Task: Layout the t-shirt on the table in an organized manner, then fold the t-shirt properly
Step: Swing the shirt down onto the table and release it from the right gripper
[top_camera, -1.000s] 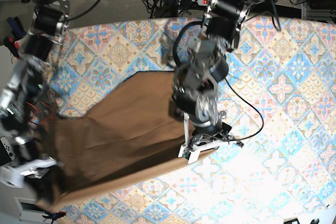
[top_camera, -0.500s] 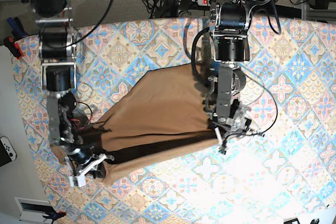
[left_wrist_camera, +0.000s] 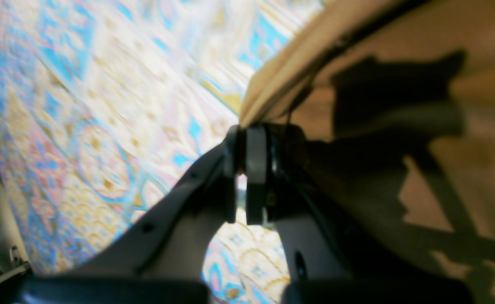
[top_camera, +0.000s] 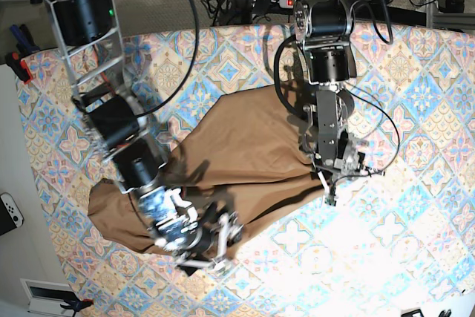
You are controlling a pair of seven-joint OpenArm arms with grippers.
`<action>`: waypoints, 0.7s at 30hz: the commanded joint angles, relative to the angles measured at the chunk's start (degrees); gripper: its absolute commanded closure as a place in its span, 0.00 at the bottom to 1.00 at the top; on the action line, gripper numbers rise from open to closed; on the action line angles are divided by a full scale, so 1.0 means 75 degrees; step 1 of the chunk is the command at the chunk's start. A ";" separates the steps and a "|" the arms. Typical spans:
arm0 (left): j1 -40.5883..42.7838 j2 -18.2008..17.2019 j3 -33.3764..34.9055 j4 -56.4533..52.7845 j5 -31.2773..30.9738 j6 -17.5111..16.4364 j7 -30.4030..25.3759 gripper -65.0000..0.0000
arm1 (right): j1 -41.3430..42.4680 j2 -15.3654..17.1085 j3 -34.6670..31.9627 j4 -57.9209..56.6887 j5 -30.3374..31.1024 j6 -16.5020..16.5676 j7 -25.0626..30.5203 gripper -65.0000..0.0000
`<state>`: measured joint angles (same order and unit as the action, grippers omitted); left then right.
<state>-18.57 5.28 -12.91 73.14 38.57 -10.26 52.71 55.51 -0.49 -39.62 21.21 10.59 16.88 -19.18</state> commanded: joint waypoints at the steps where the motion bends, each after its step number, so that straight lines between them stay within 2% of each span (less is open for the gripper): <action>1: -0.0121 0.0029 0.0015 0.0135 0.0068 0.0073 -0.0071 0.95 | 0.0341 -0.0268 0.0142 0.0120 0.0012 -0.0007 0.0277 0.04; 2: -0.0050 0.0029 0.0027 0.0135 0.0068 0.0073 -0.0118 0.90 | 0.0341 -0.0351 0.0306 0.0131 -0.0093 -0.0007 0.0277 0.00; 5: 0.0102 0.0029 0.0015 0.0135 0.0068 0.0073 -0.0458 0.79 | 0.0341 -0.0409 0.0787 0.0131 -0.0152 -0.0007 0.0277 0.00; 9: 0.0208 0.0029 0.0027 0.0158 0.0068 0.0061 -0.0716 0.71 | 0.0341 -0.0409 0.1432 0.0131 -0.0152 -0.0007 0.0277 0.00; 11: 0.0184 0.0029 0.0027 0.0193 0.0068 0.0061 -0.0727 0.70 | 0.0341 -0.0409 0.1771 0.0131 -0.0140 -0.0007 0.0207 0.00; 14: 0.0208 0.0052 0.0051 0.0721 -0.0026 0.0038 -0.0950 0.70 | 0.0377 -0.0339 0.2486 0.0143 -0.0140 -0.0007 -0.0309 0.00; 18: 0.0208 0.0158 0.0074 0.1131 -0.0471 0.0003 -0.1114 0.70 | 0.0341 0.0165 0.3307 0.0143 -0.0152 -0.0007 -0.0531 0.00; 19: 0.0196 0.0134 0.0168 0.1131 -0.0518 -0.0103 -0.1102 0.70 | 0.0341 0.0212 0.3401 0.0143 -0.0152 -0.0007 -0.0531 0.00; 21: 0.0219 0.0041 0.0496 0.1119 -0.0506 -0.0630 -0.1067 0.70 | 0.0341 0.0247 0.3459 0.0143 -0.0152 -0.0007 -0.0625 0.00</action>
<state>-15.64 5.41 -9.45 80.75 34.68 -15.75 45.43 55.70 2.94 -13.69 21.34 8.67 15.73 -25.26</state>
